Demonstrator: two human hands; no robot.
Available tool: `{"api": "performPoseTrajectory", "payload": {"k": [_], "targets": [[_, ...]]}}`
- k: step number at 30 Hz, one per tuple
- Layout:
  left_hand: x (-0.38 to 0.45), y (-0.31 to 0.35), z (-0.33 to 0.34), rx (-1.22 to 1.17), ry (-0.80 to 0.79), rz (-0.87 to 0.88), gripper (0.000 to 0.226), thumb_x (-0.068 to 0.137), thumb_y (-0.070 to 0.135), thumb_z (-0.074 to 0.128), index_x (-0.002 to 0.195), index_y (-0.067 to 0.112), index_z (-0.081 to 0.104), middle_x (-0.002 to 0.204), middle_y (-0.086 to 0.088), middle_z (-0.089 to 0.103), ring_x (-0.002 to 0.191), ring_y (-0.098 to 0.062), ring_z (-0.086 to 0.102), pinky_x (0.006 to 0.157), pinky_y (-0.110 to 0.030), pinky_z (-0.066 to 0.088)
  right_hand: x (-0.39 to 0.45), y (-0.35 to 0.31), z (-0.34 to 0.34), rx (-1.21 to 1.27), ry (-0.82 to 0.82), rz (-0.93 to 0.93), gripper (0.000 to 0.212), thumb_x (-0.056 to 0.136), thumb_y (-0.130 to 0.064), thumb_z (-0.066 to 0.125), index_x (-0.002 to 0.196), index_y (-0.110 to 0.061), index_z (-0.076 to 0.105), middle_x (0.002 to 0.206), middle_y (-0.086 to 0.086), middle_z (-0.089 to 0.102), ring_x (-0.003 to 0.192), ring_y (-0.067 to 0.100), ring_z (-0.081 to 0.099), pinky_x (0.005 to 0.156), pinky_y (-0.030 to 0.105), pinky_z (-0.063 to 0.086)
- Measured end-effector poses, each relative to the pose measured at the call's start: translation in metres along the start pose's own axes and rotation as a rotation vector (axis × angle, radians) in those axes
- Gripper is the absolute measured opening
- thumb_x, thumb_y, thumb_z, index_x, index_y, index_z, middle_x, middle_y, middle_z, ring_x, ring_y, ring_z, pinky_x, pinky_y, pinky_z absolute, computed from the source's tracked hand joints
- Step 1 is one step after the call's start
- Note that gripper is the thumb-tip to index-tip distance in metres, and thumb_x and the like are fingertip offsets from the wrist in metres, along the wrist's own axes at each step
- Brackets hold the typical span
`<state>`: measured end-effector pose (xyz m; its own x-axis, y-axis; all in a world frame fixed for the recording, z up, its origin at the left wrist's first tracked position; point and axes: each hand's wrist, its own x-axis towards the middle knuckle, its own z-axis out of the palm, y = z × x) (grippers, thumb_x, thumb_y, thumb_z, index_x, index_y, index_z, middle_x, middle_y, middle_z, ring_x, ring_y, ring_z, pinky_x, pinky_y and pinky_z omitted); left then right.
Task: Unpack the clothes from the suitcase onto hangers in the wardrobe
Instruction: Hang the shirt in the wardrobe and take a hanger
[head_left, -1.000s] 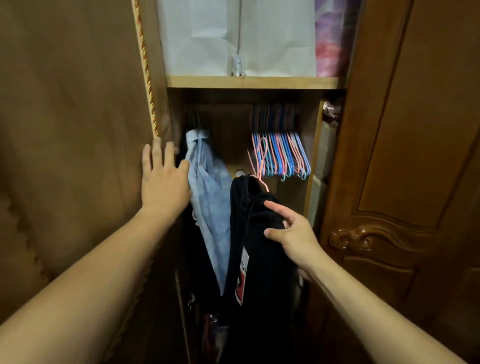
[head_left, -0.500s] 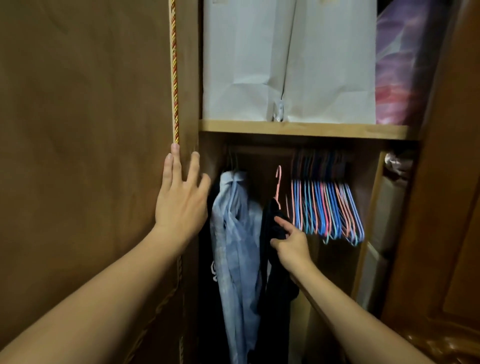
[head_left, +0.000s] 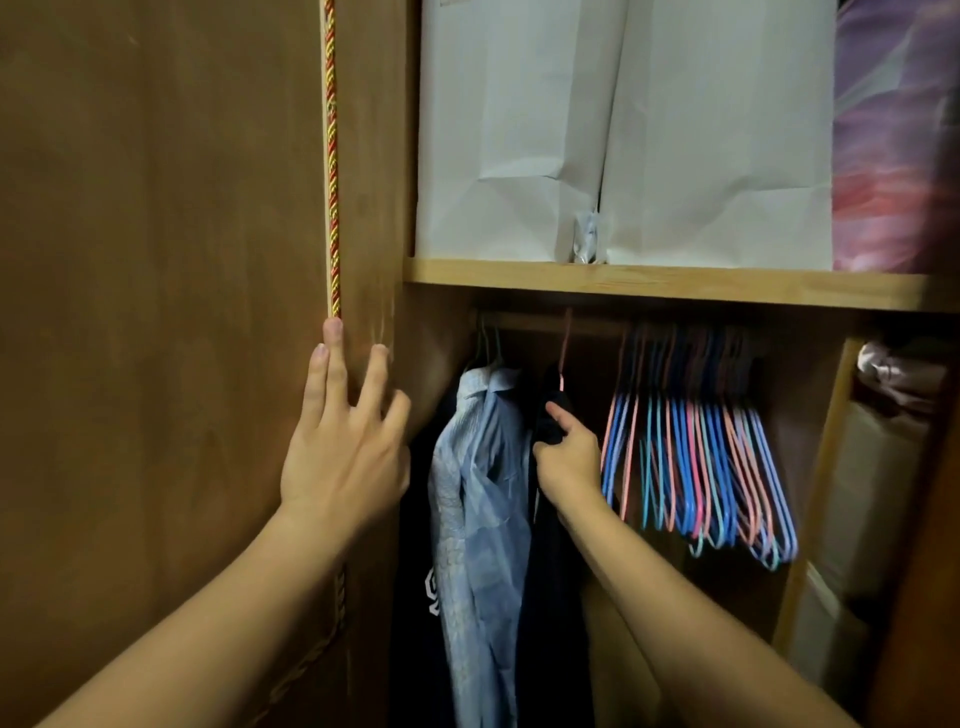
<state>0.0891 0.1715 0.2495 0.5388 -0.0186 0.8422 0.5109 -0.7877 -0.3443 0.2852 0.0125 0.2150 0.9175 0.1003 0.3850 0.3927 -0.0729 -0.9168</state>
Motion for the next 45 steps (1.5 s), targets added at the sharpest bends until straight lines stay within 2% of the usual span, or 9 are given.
{"api": "performPoseTrajectory", "payload": {"k": [3, 5, 11, 17, 21, 28, 33, 40, 45], "targets": [[0.001, 0.002, -0.002, 0.004, -0.01, -0.005, 0.032, 0.082, 0.032, 0.056, 0.101, 0.009, 0.066, 0.155, -0.025, 0.038, 0.145, -0.063, -0.007, 0.122, -0.063, 0.006, -0.028, 0.009, 0.026, 0.047, 0.006, -0.03, 0.063, 0.085, 0.007, 0.057, 0.142, -0.02, 0.054, 0.128, -0.001, 0.064, 0.114, 0.015, 0.062, 0.101, 0.026, 0.05], [0.0, 0.004, -0.004, -0.011, -0.006, -0.016, 0.032, 0.083, 0.031, 0.054, 0.1, 0.008, 0.067, 0.156, -0.024, 0.036, 0.145, -0.062, -0.009, 0.122, -0.063, 0.004, -0.051, 0.027, 0.046, 0.06, -0.002, -0.038, 0.063, 0.084, 0.005, 0.058, 0.141, -0.023, 0.055, 0.133, -0.001, 0.062, 0.124, 0.015, 0.057, 0.11, 0.03, 0.043], [-0.001, 0.001, -0.005, -0.049, 0.019, 0.001, 0.024, 0.083, 0.023, 0.052, 0.092, 0.006, 0.065, 0.152, -0.025, 0.04, 0.145, -0.063, -0.007, 0.122, -0.063, 0.005, -0.044, 0.058, 0.055, 0.056, -0.002, 0.087, 0.063, 0.087, 0.005, 0.058, 0.143, -0.022, 0.052, 0.129, 0.006, 0.066, 0.117, 0.021, 0.063, 0.102, 0.039, 0.052], [0.0, 0.001, -0.003, -0.061, 0.038, -0.003, 0.021, 0.082, 0.025, 0.055, 0.089, 0.009, 0.066, 0.151, -0.024, 0.043, 0.145, -0.064, -0.004, 0.122, -0.062, 0.007, 0.008, 0.029, 0.047, 0.047, 0.117, -0.003, 0.062, 0.084, 0.004, 0.056, 0.141, -0.02, 0.055, 0.129, 0.008, 0.065, 0.109, 0.027, 0.066, 0.1, 0.043, 0.053], [0.0, 0.001, -0.003, -0.064, 0.042, -0.001, 0.022, 0.084, 0.026, 0.051, 0.088, 0.01, 0.066, 0.15, -0.024, 0.044, 0.145, -0.064, -0.004, 0.122, -0.062, 0.007, 0.044, 0.004, 0.047, -0.06, 0.027, -0.04, 0.064, 0.087, 0.001, 0.057, 0.146, -0.023, 0.048, 0.123, 0.0, 0.06, 0.097, 0.02, 0.067, 0.086, 0.027, 0.054], [-0.001, 0.0, -0.002, -0.063, 0.03, 0.005, 0.023, 0.085, 0.027, 0.05, 0.088, 0.011, 0.066, 0.151, -0.024, 0.043, 0.145, -0.064, -0.004, 0.122, -0.063, 0.009, 0.046, 0.044, 0.03, -0.176, -0.124, 0.045, 0.071, 0.089, 0.001, 0.058, 0.151, -0.024, 0.038, 0.144, 0.008, 0.053, 0.13, 0.027, 0.052, 0.109, 0.036, 0.043], [-0.001, 0.001, -0.003, -0.061, 0.017, 0.0, 0.027, 0.084, 0.029, 0.049, 0.089, 0.011, 0.068, 0.152, -0.024, 0.042, 0.145, -0.063, -0.005, 0.122, -0.062, 0.007, 0.031, 0.059, 0.019, -0.432, -0.003, 0.018, 0.078, 0.091, -0.009, 0.055, 0.158, -0.023, 0.016, 0.149, 0.011, 0.027, 0.131, 0.034, 0.035, 0.106, 0.04, 0.037], [-0.001, 0.003, -0.004, -0.078, 0.013, -0.009, 0.032, 0.083, 0.033, 0.046, 0.089, 0.011, 0.069, 0.152, -0.022, 0.042, 0.146, -0.062, -0.005, 0.122, -0.062, 0.01, 0.043, 0.035, 0.071, -0.285, -0.427, 0.105, 0.092, 0.094, -0.018, 0.058, 0.159, -0.033, -0.005, 0.154, 0.014, 0.037, 0.137, 0.034, 0.042, 0.113, 0.041, 0.035], [-0.001, 0.003, -0.004, -0.048, -0.005, 0.002, 0.036, 0.084, 0.036, 0.043, 0.09, 0.013, 0.07, 0.154, -0.022, 0.041, 0.145, -0.063, -0.007, 0.121, -0.062, 0.01, 0.04, 0.021, 0.102, -0.284, -0.577, 0.093, 0.1, 0.089, -0.026, 0.061, 0.157, -0.036, -0.012, 0.157, 0.012, 0.035, 0.135, 0.032, 0.044, 0.112, 0.045, 0.038]]}}
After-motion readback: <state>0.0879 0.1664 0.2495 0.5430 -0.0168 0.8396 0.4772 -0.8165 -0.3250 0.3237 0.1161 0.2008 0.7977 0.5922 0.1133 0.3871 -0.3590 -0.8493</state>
